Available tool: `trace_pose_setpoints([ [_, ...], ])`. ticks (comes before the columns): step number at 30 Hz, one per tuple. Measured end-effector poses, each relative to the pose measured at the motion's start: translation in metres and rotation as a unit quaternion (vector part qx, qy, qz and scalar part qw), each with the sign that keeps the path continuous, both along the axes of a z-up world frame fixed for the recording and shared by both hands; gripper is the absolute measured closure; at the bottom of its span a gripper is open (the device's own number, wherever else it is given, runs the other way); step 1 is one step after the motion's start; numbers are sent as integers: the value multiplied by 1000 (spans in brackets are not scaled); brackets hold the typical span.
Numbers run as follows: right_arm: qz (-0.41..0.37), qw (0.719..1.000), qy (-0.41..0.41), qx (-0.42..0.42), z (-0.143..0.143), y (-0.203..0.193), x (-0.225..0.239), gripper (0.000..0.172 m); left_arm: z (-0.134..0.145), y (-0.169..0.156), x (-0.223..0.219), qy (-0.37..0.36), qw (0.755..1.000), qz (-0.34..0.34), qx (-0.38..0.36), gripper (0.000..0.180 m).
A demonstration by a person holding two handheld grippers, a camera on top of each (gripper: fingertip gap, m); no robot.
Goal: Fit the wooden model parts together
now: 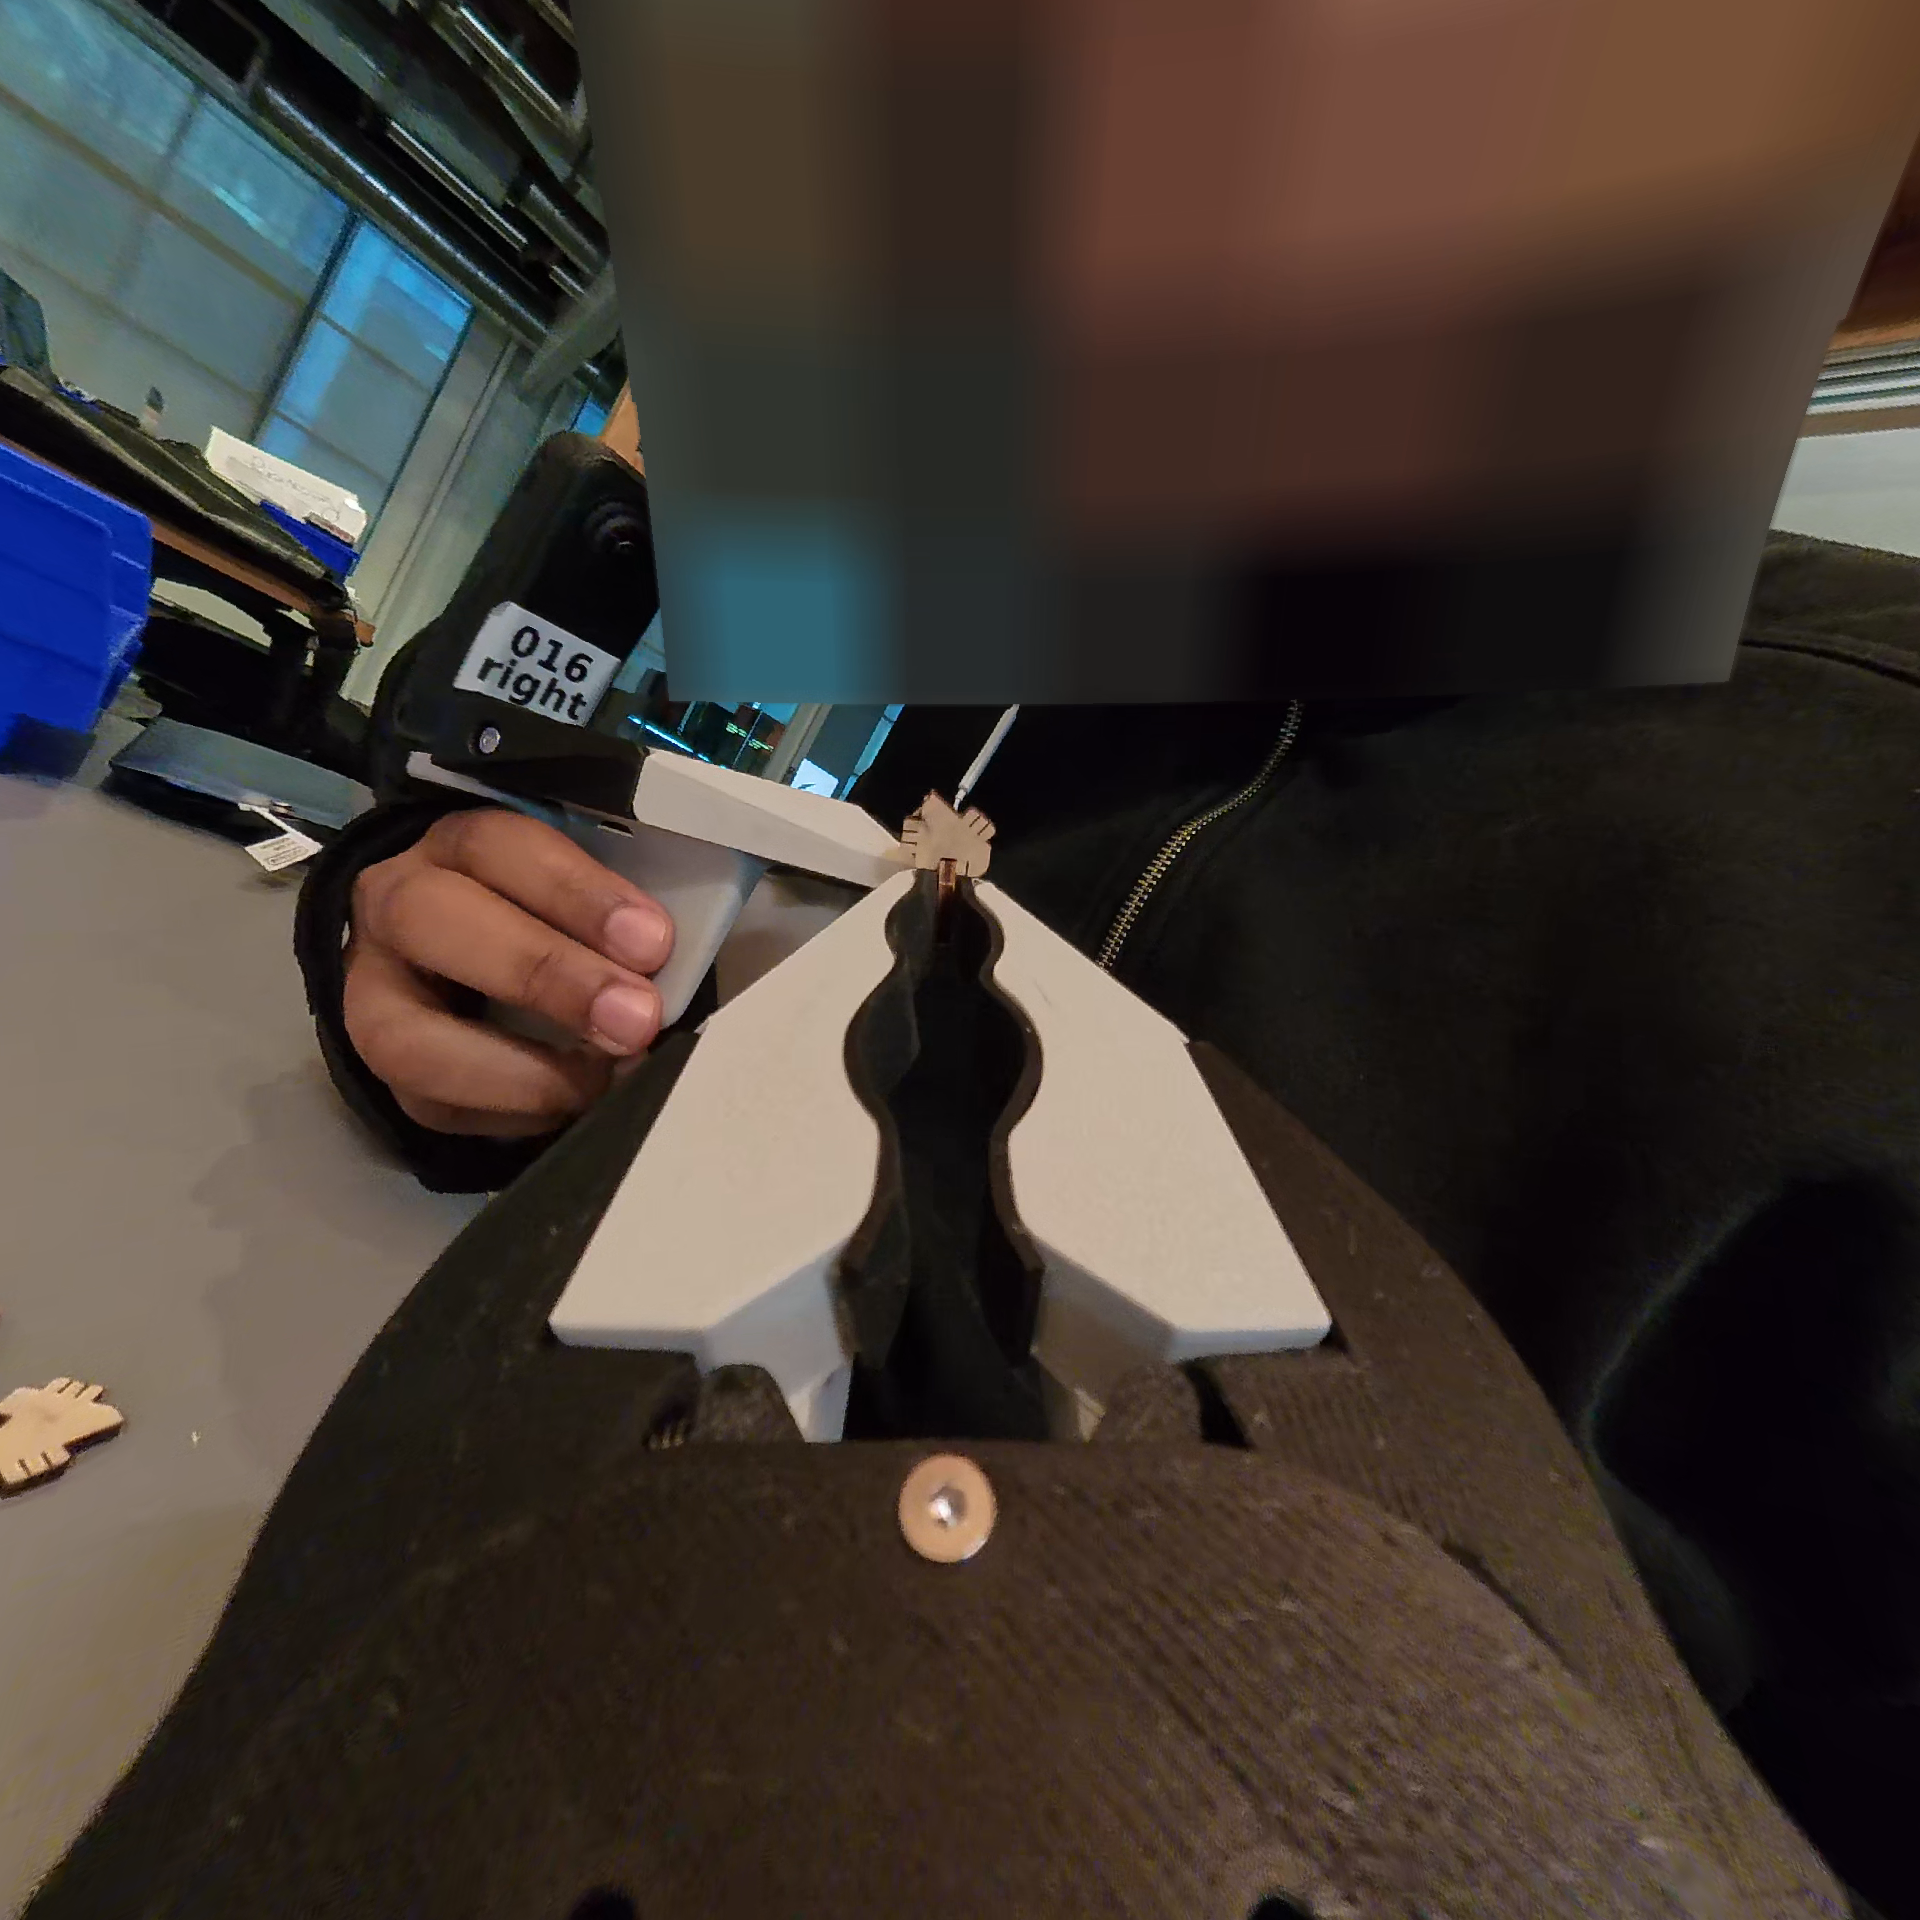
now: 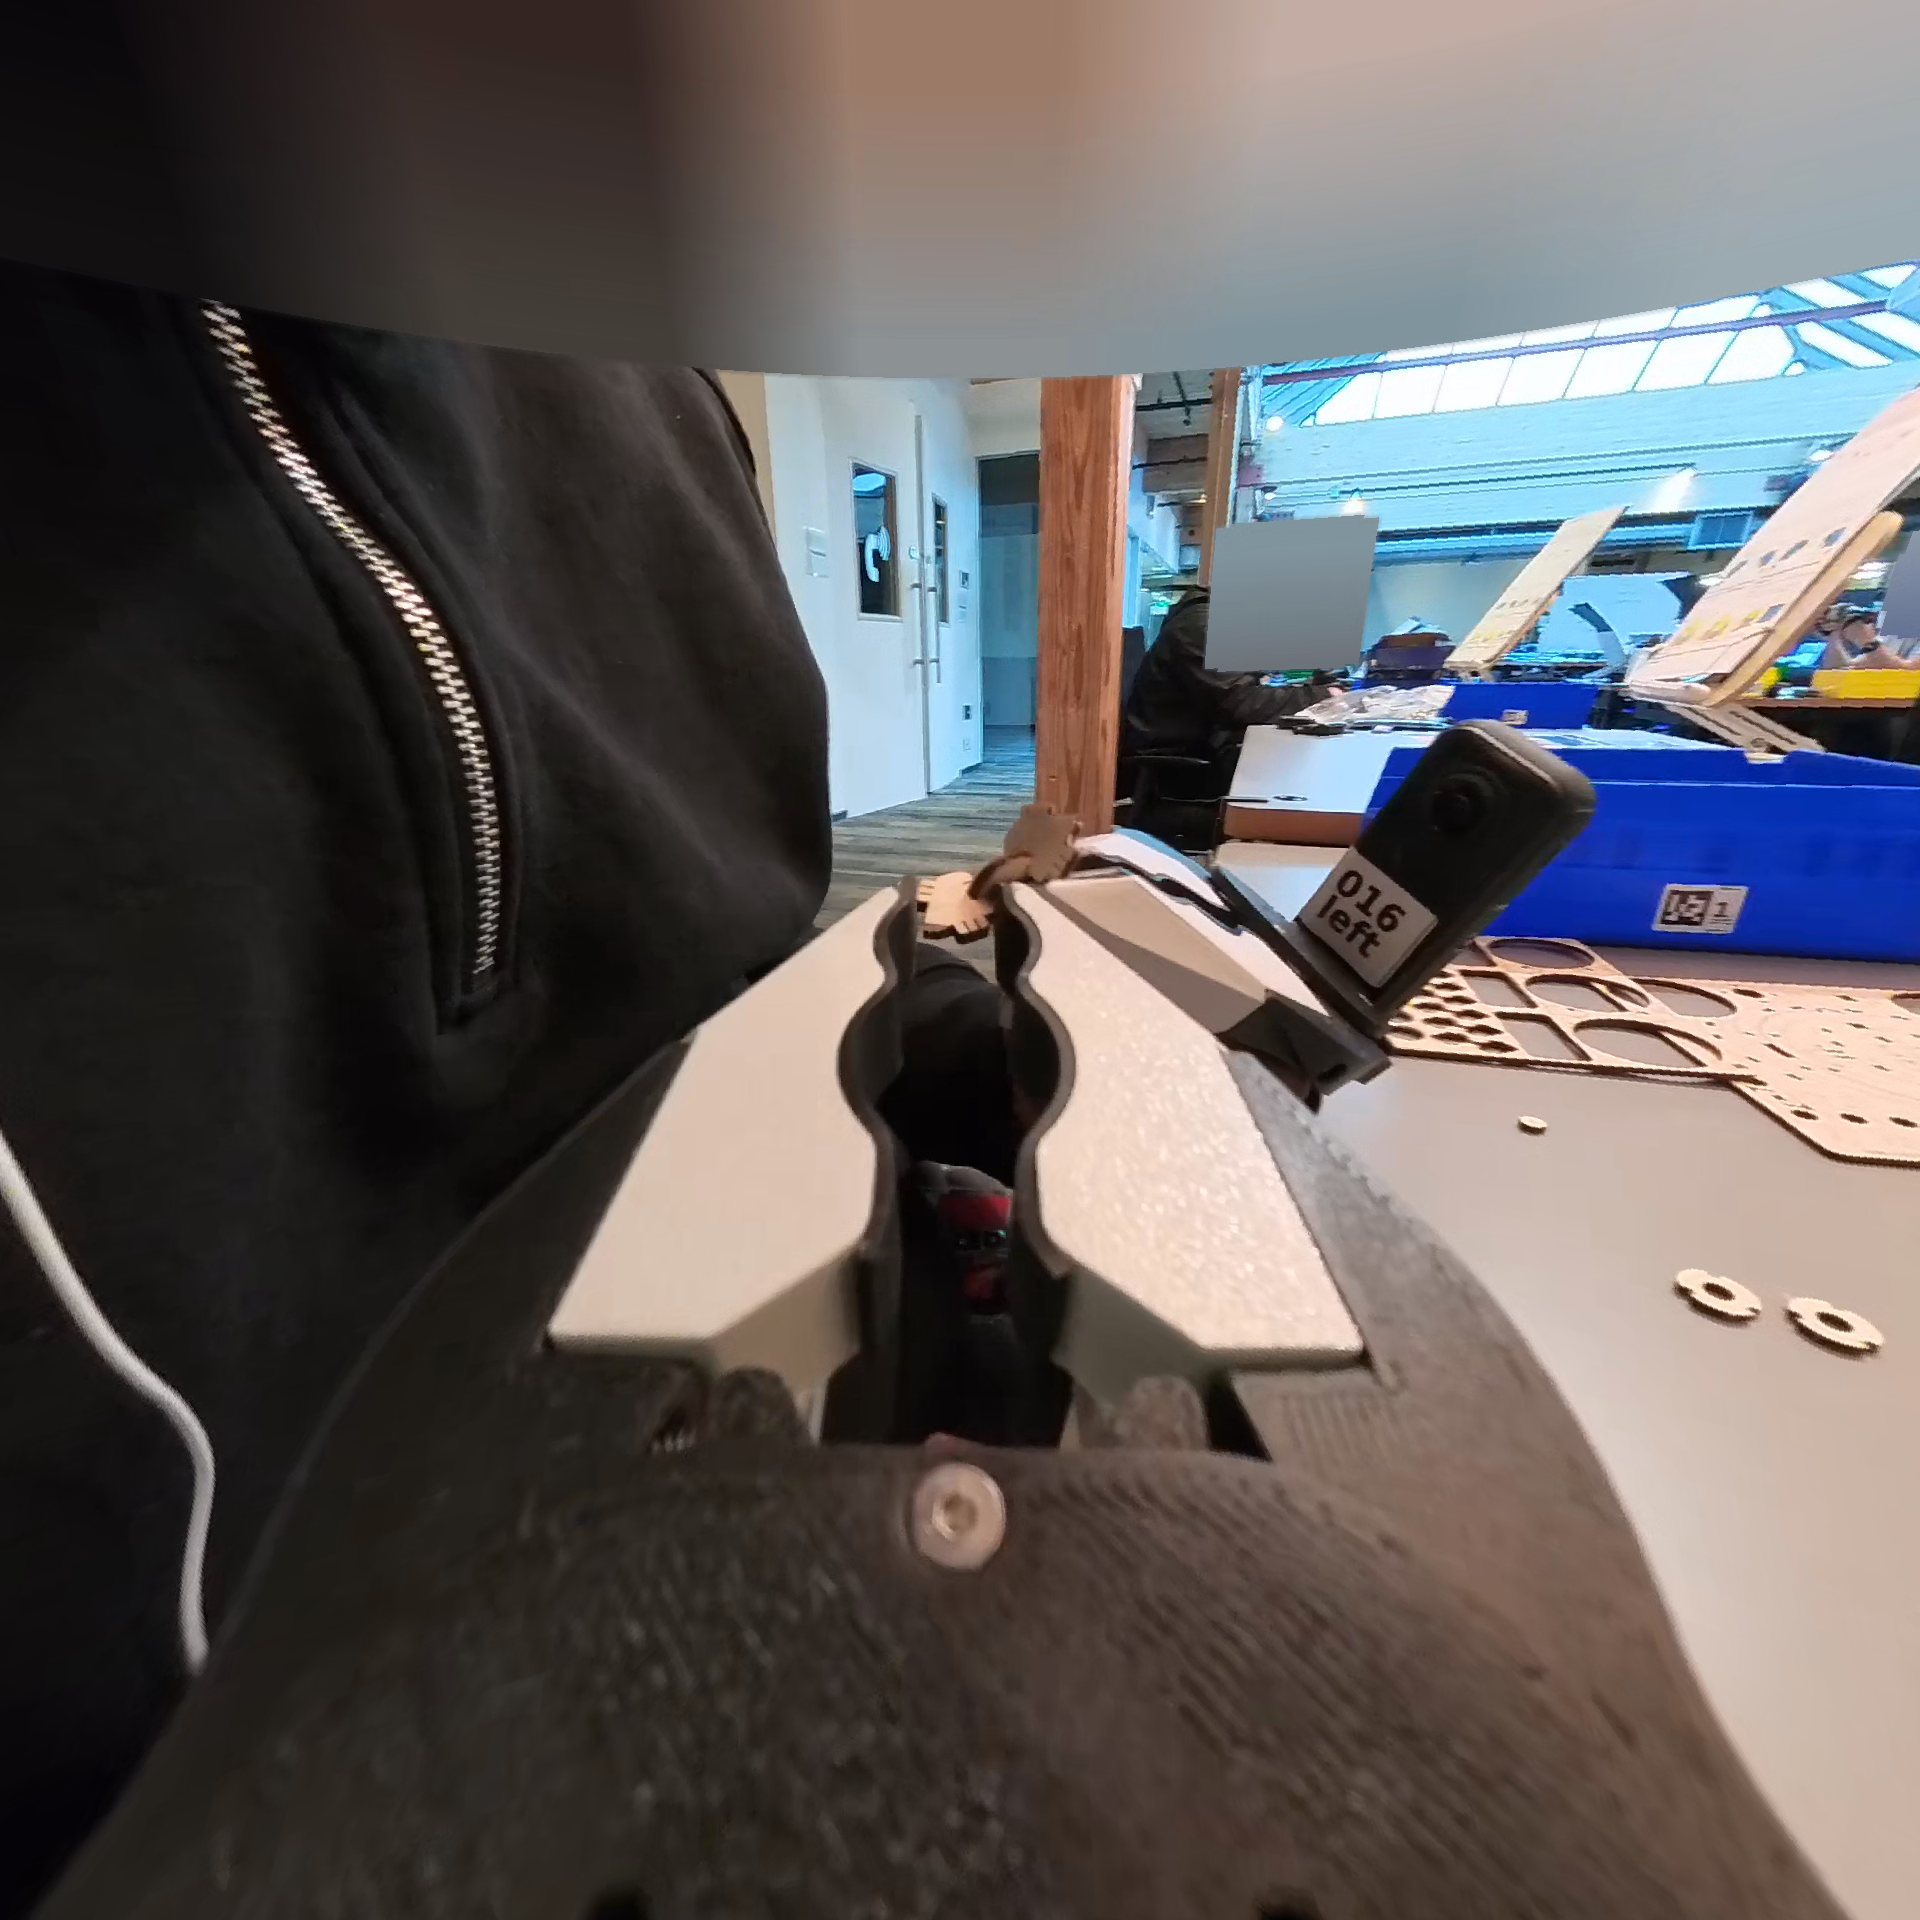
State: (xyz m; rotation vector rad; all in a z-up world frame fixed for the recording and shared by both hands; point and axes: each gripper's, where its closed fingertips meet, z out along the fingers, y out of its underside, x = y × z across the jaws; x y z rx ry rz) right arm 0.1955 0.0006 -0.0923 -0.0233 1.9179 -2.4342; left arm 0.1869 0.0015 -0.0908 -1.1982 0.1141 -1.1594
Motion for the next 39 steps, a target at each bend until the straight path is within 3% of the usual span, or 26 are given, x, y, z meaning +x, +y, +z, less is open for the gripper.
trace_pose_setpoints([
  [32, 34, 999, 10, 7, -5, 5, 3, 158, -3, 9, 4, -31, 999, -21, -24, 179],
  [39, -10, 1000, -27, -6, -1, 7, -14, 158, -1, 12, -12, -41, 998, 28, -24, 179],
])
